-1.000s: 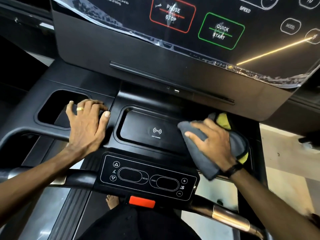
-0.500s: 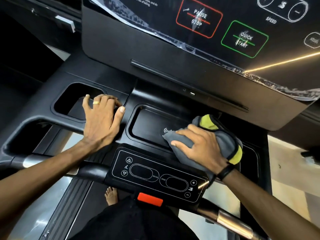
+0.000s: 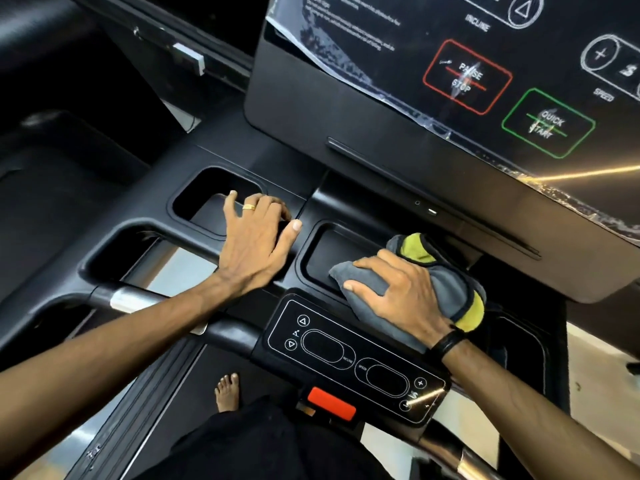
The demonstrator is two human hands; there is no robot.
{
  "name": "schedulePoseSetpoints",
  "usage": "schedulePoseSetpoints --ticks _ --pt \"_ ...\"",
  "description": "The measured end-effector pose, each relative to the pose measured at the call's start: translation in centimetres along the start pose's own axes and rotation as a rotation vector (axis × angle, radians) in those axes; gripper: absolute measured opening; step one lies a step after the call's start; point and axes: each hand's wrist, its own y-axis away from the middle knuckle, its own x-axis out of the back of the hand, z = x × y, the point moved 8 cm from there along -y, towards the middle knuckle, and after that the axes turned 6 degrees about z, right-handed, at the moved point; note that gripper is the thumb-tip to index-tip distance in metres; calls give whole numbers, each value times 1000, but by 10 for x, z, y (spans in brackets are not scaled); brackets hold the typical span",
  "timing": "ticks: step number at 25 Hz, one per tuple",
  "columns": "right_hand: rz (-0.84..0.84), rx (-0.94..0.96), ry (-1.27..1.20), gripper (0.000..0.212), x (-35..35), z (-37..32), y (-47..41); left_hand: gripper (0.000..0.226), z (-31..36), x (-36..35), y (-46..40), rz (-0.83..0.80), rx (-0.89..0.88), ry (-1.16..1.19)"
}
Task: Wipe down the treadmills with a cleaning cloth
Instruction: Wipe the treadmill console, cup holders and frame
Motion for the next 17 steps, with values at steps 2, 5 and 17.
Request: schedulePoseSetpoints --ticks 2,5,17 --pt "2 -6 -6 33 0 0 0 51 -1 0 0 0 0 1" --pt "-4 -4 -17 33 -1 -1 -2 49 -1 0 1 9 -9 18" --pt "-76 37 -27 37 -16 -30 -31 53 -10 -4 -3 -15 40 140"
